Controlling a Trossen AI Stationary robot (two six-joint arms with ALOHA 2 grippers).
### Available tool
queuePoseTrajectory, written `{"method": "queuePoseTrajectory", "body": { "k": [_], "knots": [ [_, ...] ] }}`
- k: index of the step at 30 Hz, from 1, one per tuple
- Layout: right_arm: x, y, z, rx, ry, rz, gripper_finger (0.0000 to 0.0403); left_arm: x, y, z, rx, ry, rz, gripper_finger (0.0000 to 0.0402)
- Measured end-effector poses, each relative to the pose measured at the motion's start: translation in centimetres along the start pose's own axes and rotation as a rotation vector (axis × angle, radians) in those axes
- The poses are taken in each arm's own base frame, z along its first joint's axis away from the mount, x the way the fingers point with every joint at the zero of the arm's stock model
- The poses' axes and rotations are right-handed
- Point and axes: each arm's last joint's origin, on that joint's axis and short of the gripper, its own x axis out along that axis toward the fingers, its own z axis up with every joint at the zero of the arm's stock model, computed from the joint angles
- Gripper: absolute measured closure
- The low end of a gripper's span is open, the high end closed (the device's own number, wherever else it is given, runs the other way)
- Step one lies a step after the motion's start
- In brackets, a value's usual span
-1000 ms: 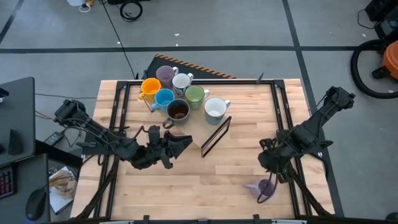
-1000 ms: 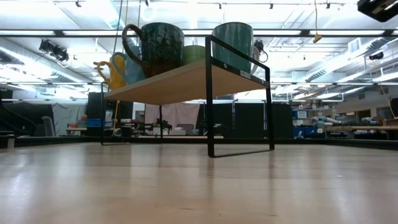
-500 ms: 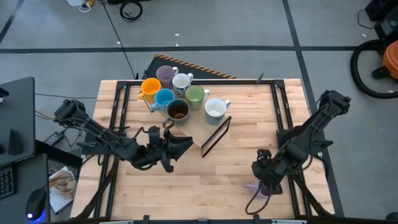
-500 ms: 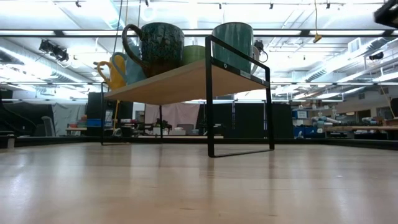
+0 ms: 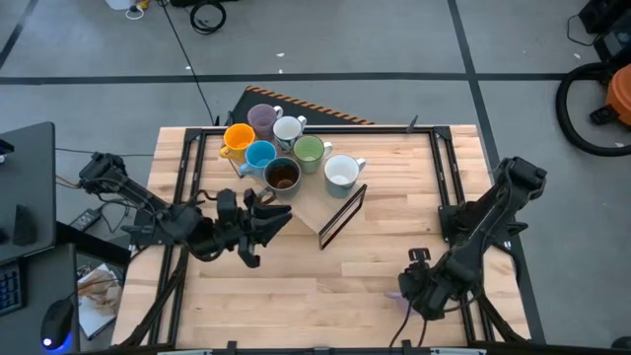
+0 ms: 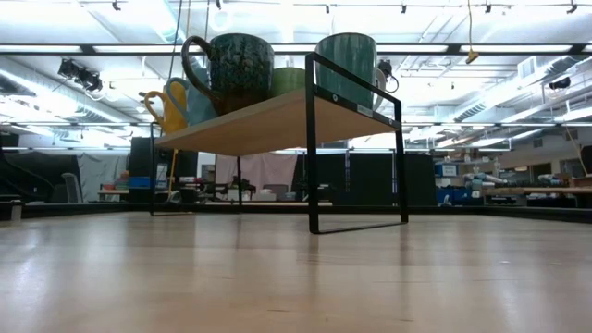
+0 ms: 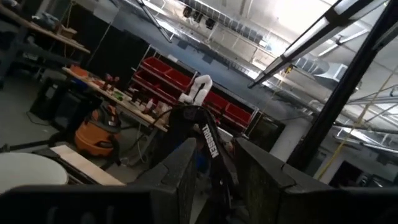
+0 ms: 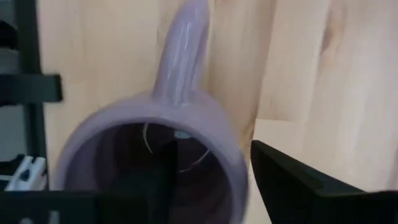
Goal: Place coffee mugs
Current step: Put the violet mug on the shelf
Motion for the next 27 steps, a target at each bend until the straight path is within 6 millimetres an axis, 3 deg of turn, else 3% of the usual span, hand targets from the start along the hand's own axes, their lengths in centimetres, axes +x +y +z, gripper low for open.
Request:
{"method": "queuePoseTrajectory", "body": {
  "k": [7, 16, 22, 27],
  "knots": [
    [2.2, 0.5, 0.2, -0.011, 0.082, -0.025, 0.0258, -0.6, -0.4, -0.9, 0.018, 0.076, -0.03, 0.0285],
    [2.2, -0.3, 2.1, -0.018, 0.051, 0.068, 0.0362, -1.8, -1.3, -1.9, -0.035, 0.16, -0.056, 0.0285],
    [2.2, -2.1, 4.2, -0.007, 0.006, 0.065, 0.0363, -2.5, -1.9, -2.1, -0.055, 0.176, -0.074, 0.0285],
    [0.9, -3.1, 7.3, -0.019, -0.073, 0.089, 0.0355, -3.1, -2.1, -2.7, -0.07, 0.229, -0.074, 0.0285]
  ]
}}
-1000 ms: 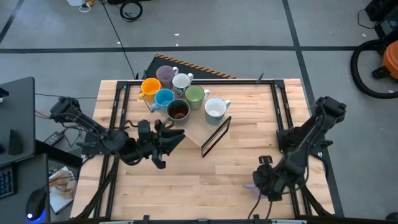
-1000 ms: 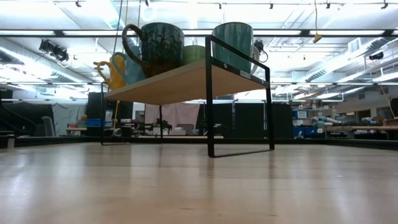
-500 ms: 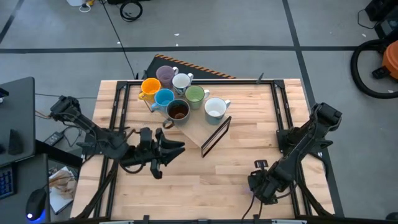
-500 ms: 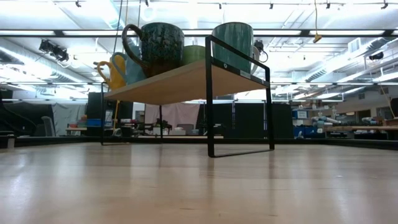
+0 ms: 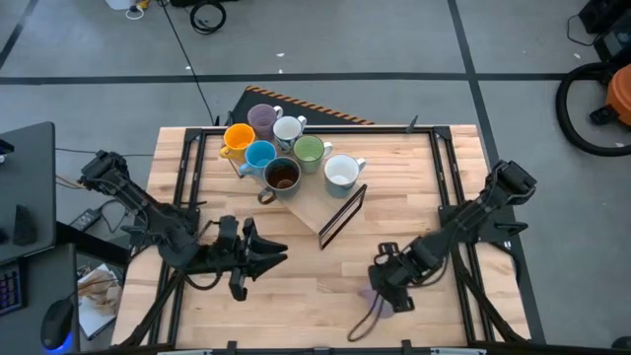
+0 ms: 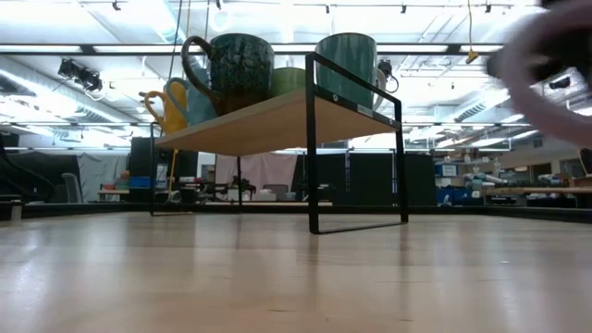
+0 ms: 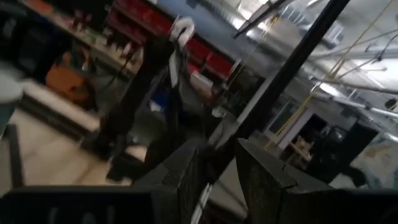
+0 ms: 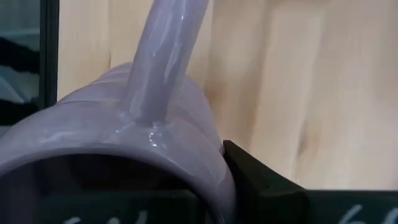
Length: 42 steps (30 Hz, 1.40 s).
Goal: Place coffee mugs
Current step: Put the violet mug on the shelf
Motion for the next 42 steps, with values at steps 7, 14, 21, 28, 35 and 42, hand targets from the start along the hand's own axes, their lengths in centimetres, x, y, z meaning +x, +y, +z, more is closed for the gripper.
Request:
{"method": "queuePoseTrajectory", "body": {
  "k": [7, 14, 21, 28, 35, 42],
  "knots": [
    [-3.1, -1.3, 4.5, -0.069, -0.14, 0.001, 0.0358, -0.1, 1.2, -2.3, -0.071, 0.223, 0.045, 0.0285],
    [-6.4, -2.4, 7.0, -0.065, -0.216, 0.058, 0.0358, 1.4, 1.7, -4.7, -0.075, 0.38, 0.017, 0.0285],
    [-9.1, -2.5, 8.4, -0.092, -0.276, 0.092, 0.0358, 4.2, 0.5, -4.9, 0.114, 0.433, 0.026, 0.0285],
    [-10.4, -2.2, 8.8, -0.172, -0.314, 0.086, 0.0358, 6.9, 0.9, -4.5, 0.131, 0.505, 0.15, 0.0278],
    [-10.3, -2.1, 8.8, -0.234, -0.308, 0.059, 0.0357, 8.7, 2.1, -4.0, 0.094, 0.521, 0.133, 0.0196],
    [-8.8, -2.0, 9.0, -0.262, -0.251, 0.039, 0.0357, 9.8, 3.2, -4.0, 0.085, 0.509, 0.152, 0.0134]
  ]
}}
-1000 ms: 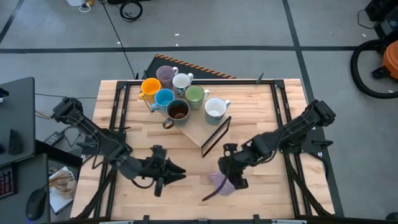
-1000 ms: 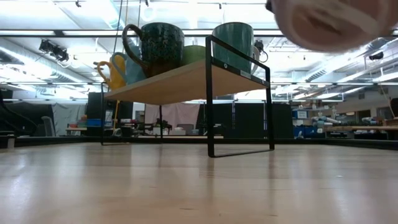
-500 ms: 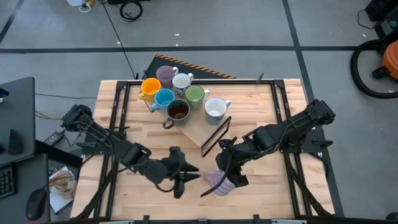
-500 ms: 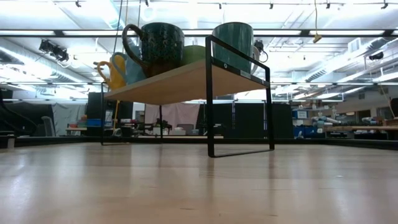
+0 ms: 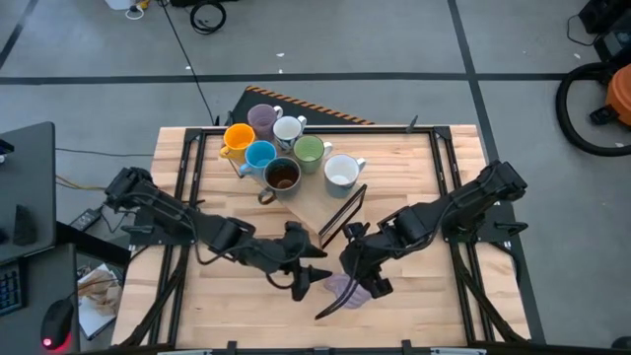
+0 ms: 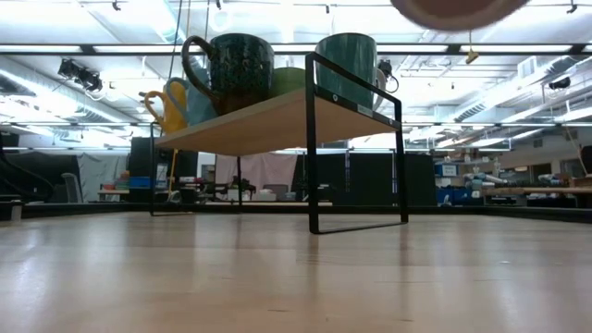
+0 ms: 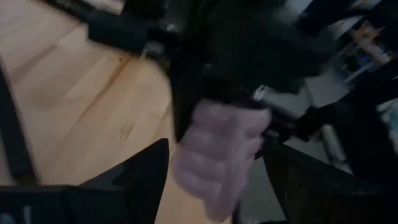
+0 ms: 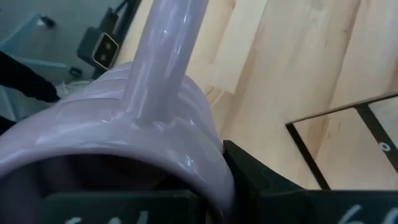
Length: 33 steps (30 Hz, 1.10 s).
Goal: Place coffee mugs
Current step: Put the violet mug on the shelf
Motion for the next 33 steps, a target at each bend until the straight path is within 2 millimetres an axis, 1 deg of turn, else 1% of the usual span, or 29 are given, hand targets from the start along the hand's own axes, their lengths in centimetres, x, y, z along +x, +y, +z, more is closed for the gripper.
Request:
{"method": "queuePoseTrajectory", "body": {
  "k": [4, 6, 10, 15, 20, 24, 29, 33],
  "knots": [
    [1.0, -0.1, 0.0, -0.01, 0.031, -0.01, 0.0357, 1.6, -0.1, -1.0, -0.003, 0.018, -0.034, 0.0132],
    [1.1, -0.1, -0.1, -0.01, 0.039, -0.008, 0.0357, 2.3, -0.2, -1.4, -0.007, 0.021, -0.061, 0.0132],
    [1.1, -0.1, 0.0, -0.014, 0.029, -0.009, 0.0357, 3.8, 0.1, -2.7, 0.003, 0.056, -0.044, 0.0132],
    [1.1, -0.1, 0.0, -0.013, 0.032, -0.008, 0.0357, 4.5, 0.2, -3.0, 0.0, 0.036, -0.038, 0.0134],
    [1.1, -0.1, 0.0, -0.009, 0.029, -0.008, 0.0357, 4.9, 0.4, -3.2, 0.004, 0.028, -0.025, 0.0158],
    [1.1, -0.1, 0.1, -0.007, 0.021, -0.007, 0.0357, 5.6, 0.6, -3.8, -0.001, 0.044, -0.022, 0.018],
    [1.1, -0.1, 0.2, -0.007, 0.008, -0.006, 0.0357, 6.2, 0.3, -3.5, -0.019, -0.019, -0.065, 0.0206],
    [1.1, -0.1, 0.2, -0.008, 0.008, -0.007, 0.0357, 6.4, 0.2, -3.6, -0.02, -0.025, -0.072, 0.0221]
  ]
}}
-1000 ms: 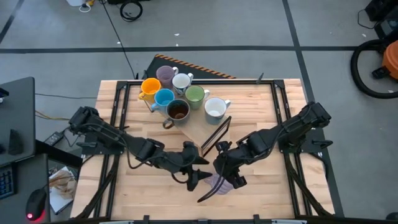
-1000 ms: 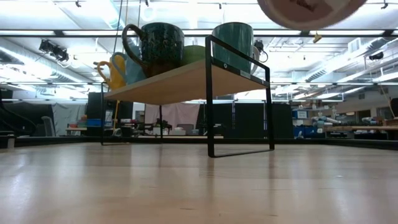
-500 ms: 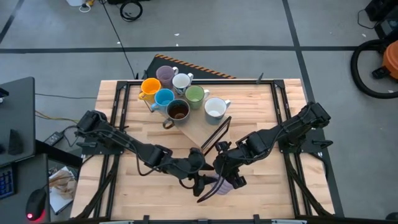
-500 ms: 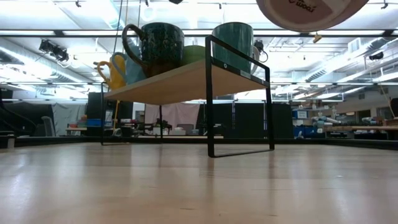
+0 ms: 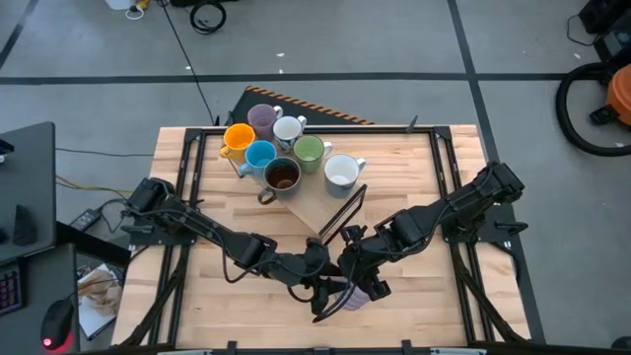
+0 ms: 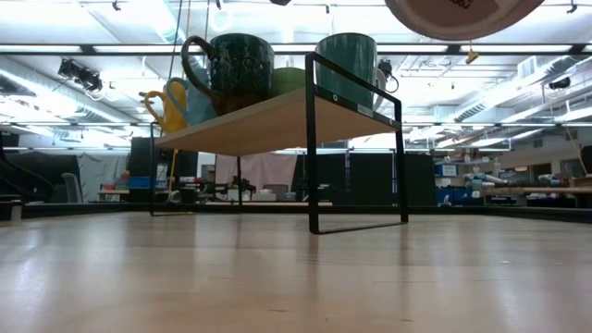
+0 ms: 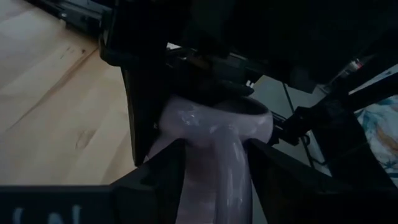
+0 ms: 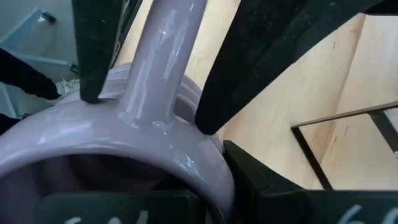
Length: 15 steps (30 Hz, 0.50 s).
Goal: Place coffee mugs
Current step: Put the violet mug on the shelf
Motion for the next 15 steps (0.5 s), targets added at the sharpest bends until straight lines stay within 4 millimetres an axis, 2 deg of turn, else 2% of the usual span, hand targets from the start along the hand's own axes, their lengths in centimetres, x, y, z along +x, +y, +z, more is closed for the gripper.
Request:
{"method": "queuePoseTrajectory", "body": {
  "k": [7, 15],
  "knots": [
    [0.01, 0.0, -0.05, -0.001, 0.003, 0.0, 0.0357, 0.13, 0.07, -0.12, 0.005, -0.002, 0.007, 0.0251],
    [0.01, -0.04, -0.17, -0.02, 0.016, -0.001, 0.0357, 0.12, 0.12, -0.17, 0.029, 0.0, 0.015, 0.0325]
  ]
}}
